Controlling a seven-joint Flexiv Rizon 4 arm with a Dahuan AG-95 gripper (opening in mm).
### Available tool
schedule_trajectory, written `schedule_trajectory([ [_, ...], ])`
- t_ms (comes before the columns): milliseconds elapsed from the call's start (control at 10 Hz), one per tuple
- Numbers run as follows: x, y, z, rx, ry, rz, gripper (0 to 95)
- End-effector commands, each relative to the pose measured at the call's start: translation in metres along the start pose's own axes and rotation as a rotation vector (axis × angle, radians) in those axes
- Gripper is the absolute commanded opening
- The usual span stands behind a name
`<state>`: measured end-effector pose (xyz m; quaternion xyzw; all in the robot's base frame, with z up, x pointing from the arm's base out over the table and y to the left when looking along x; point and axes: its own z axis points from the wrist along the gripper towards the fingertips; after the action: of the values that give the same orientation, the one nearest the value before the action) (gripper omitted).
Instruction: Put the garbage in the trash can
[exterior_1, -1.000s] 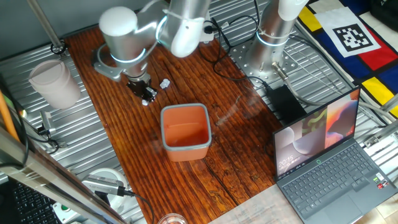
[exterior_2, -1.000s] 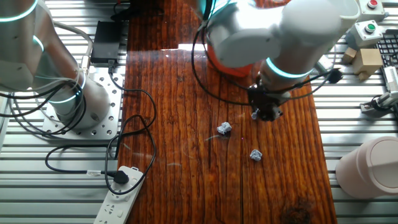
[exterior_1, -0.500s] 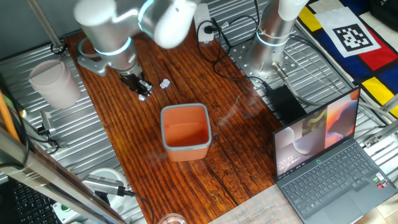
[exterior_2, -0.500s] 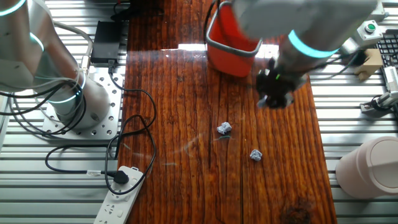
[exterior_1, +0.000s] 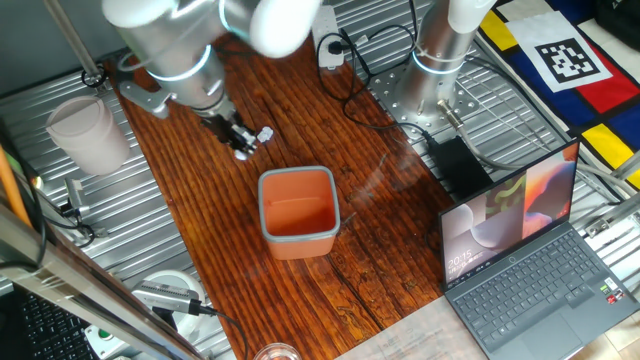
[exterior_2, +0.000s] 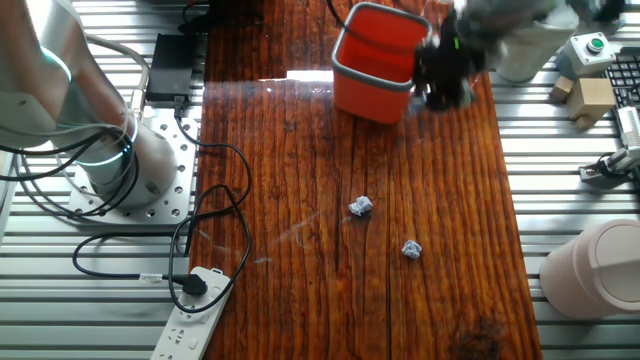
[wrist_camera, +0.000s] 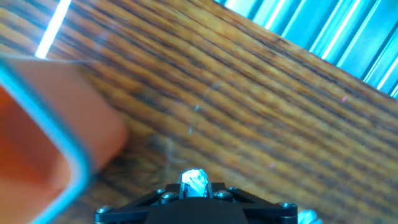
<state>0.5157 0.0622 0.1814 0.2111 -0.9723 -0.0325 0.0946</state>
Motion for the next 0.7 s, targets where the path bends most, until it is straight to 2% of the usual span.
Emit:
schedule_trajectory([
  [100,0.004,0.086,-0.019,-0.032,0.006,0.133,0.0],
  [200,0.001,0.093,-0.016,-0.036,0.003,0.137,0.0],
  [400,-0.011,0.101,-0.006,-0.089,-0.032,0.183,0.0],
  [500,-0.019,0.107,0.002,-0.098,-0.05,0.203,0.0],
  [600,-0.026,0.112,0.011,-0.093,-0.069,0.201,0.0],
  [700,-0.028,0.111,0.014,-0.091,-0.074,0.185,0.0],
])
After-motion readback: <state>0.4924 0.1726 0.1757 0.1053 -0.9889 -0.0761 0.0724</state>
